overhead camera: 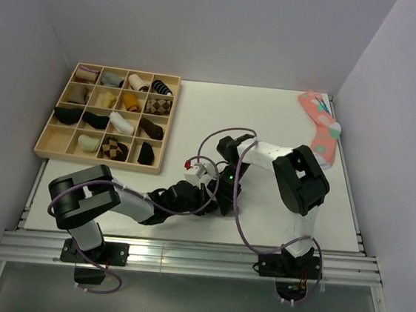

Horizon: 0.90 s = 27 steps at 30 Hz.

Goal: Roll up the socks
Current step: Roll the sock at the center of the board.

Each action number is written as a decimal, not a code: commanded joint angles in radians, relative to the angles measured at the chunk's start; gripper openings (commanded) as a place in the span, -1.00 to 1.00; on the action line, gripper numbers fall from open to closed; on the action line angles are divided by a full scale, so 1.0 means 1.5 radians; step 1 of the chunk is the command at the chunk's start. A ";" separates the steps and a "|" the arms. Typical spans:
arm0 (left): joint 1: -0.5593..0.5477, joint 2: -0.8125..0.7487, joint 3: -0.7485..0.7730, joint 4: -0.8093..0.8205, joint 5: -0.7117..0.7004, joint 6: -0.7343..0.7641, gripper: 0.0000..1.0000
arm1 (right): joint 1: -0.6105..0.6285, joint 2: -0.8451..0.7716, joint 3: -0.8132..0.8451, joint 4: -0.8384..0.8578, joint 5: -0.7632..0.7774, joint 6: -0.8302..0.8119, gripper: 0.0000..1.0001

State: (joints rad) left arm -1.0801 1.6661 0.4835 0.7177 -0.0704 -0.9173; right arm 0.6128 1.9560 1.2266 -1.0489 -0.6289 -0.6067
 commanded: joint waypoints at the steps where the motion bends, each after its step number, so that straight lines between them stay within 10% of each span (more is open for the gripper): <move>1: -0.002 0.035 0.010 -0.148 -0.001 -0.006 -0.99 | -0.033 -0.063 -0.013 0.122 0.019 -0.017 -0.01; 27: 0.023 0.066 0.067 -0.252 0.036 -0.044 -0.99 | -0.118 -0.434 -0.259 0.219 -0.011 -0.173 0.07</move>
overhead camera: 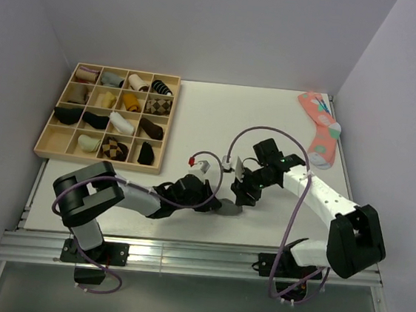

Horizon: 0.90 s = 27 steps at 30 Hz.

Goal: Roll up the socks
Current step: Roll the sock at the center of the board.

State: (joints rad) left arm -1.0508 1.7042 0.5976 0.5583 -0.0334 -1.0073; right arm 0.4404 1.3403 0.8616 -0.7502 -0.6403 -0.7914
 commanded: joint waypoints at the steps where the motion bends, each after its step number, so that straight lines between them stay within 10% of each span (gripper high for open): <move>1: 0.006 0.042 -0.007 -0.153 0.015 0.016 -0.99 | -0.002 -0.028 -0.028 0.025 0.005 -0.056 0.07; 27: 0.037 0.057 0.025 -0.185 0.056 0.036 -0.99 | 0.002 0.143 0.057 -0.063 -0.051 -0.068 0.11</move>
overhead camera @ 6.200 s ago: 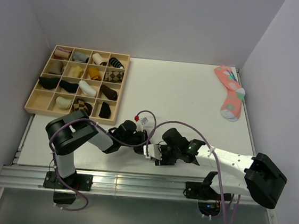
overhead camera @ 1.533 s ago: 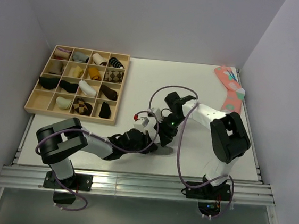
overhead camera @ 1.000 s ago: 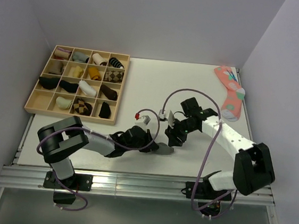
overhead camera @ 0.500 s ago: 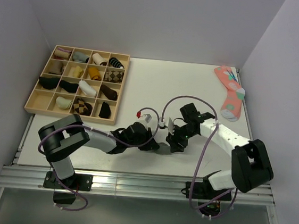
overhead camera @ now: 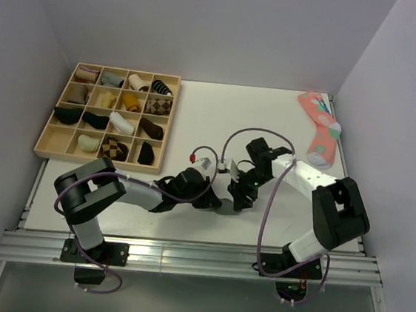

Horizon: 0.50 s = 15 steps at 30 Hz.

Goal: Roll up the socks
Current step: Roll the sock at the center of the board.

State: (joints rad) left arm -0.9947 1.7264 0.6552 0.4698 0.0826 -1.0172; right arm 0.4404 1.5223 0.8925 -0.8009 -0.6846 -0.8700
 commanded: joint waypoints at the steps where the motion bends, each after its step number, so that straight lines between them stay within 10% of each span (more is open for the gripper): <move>1: 0.001 0.043 -0.012 -0.124 -0.022 0.043 -0.99 | 0.002 0.032 0.038 -0.031 -0.019 -0.017 0.11; 15: 0.001 0.050 -0.007 -0.113 -0.014 0.040 -0.99 | 0.015 0.103 0.053 -0.003 0.033 0.067 -0.27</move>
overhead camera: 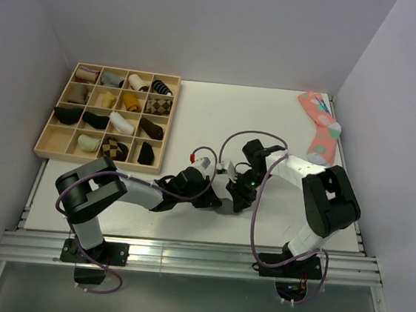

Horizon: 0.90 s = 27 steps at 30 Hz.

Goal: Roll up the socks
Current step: Roll the sock at the center of the board.

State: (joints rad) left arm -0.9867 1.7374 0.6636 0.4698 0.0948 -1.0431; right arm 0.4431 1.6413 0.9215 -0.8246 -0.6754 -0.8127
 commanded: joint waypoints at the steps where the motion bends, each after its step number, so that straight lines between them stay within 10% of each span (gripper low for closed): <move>1: -0.004 0.041 -0.015 -0.110 -0.023 0.053 -0.99 | 0.013 0.040 0.039 0.009 0.029 0.037 -0.30; 27: -0.032 -0.188 -0.156 -0.068 -0.247 -0.077 -0.14 | 0.013 0.224 0.149 -0.019 0.049 0.187 -0.43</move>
State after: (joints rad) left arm -1.0195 1.5101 0.4541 0.4324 -0.1635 -1.1095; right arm 0.4557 1.9198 1.1313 -0.9569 -0.6785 -0.5438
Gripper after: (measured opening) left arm 0.421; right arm 0.288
